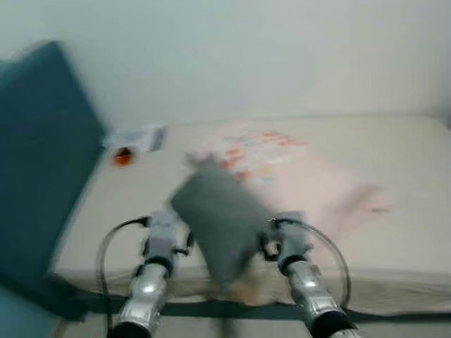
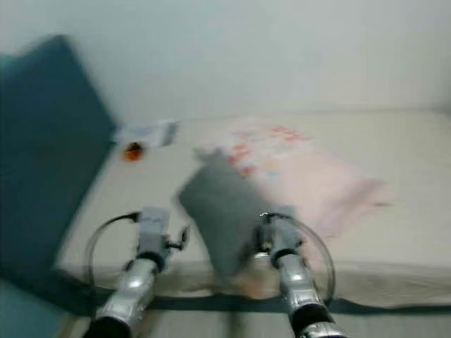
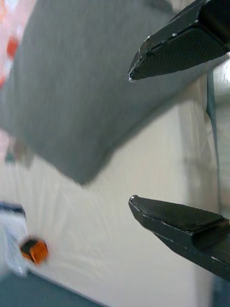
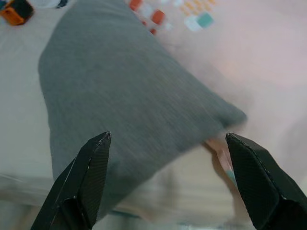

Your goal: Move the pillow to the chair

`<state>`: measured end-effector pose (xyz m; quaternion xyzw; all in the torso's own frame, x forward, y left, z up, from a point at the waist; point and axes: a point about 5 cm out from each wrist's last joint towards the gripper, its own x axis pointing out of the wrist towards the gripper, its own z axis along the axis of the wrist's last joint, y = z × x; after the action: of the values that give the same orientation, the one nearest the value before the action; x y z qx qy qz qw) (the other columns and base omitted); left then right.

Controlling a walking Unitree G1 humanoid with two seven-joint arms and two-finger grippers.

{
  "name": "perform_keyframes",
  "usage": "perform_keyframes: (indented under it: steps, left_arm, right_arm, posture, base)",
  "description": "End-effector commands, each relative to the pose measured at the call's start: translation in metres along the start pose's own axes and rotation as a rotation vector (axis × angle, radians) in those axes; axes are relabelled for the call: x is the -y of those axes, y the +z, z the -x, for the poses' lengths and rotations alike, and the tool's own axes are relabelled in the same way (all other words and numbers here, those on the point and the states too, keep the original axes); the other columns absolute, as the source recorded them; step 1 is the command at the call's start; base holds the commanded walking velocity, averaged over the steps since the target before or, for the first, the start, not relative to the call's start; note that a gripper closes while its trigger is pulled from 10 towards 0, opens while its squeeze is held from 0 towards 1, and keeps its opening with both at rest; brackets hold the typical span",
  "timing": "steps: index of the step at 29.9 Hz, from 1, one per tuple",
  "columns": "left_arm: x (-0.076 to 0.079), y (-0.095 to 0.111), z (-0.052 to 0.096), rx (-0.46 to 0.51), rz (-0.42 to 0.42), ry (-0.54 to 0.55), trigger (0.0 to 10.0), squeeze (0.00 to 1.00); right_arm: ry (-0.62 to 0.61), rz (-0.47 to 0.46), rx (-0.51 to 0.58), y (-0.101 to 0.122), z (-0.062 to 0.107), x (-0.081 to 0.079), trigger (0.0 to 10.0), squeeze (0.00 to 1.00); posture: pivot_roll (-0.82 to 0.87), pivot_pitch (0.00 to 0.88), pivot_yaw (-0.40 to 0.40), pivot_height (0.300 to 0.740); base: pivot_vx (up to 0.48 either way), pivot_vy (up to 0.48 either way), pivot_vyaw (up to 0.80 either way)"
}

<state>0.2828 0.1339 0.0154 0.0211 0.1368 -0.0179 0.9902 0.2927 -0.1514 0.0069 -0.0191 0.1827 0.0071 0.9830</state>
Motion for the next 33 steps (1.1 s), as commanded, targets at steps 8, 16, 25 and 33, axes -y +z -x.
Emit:
perform_keyframes:
  steps: [8, 16, 25, 33]
  left_arm:
    - [-0.008, -0.003, -0.001, -0.029, 0.003, 0.018, 10.0, 0.00]
    - [-0.007, -0.002, -0.002, -0.040, 0.002, -0.004, 10.0, 0.00]
    - [0.003, 0.000, -0.005, -0.062, -0.024, -0.083, 10.0, 0.00]
    - [0.005, 0.001, -0.007, -0.085, -0.048, -0.103, 10.0, 0.00]
  right_arm:
    - [0.012, -0.013, -0.004, -0.001, 0.000, -0.007, 10.0, 0.00]
    - [-0.002, -0.063, -0.002, 0.000, -0.001, -0.004, 10.0, 0.00]
    - [-0.010, -0.118, -0.028, -0.003, -0.001, -0.003, 10.0, 0.00]
    - [-0.010, -0.133, -0.038, -0.004, -0.001, -0.001, 10.0, 0.00]
  posture:
    - [-0.08, 0.004, 0.045, 0.720]
    - [-0.08, 0.007, 0.049, 0.720]
    - [-0.08, 0.015, 0.061, 0.720]
    - [-0.08, 0.020, 0.057, 0.720]
  base:
    - [0.000, 0.000, 0.80]
    - [0.000, 0.000, 0.58]
    - [0.000, 0.000, 0.00]
    - [0.000, -0.209, 0.00]
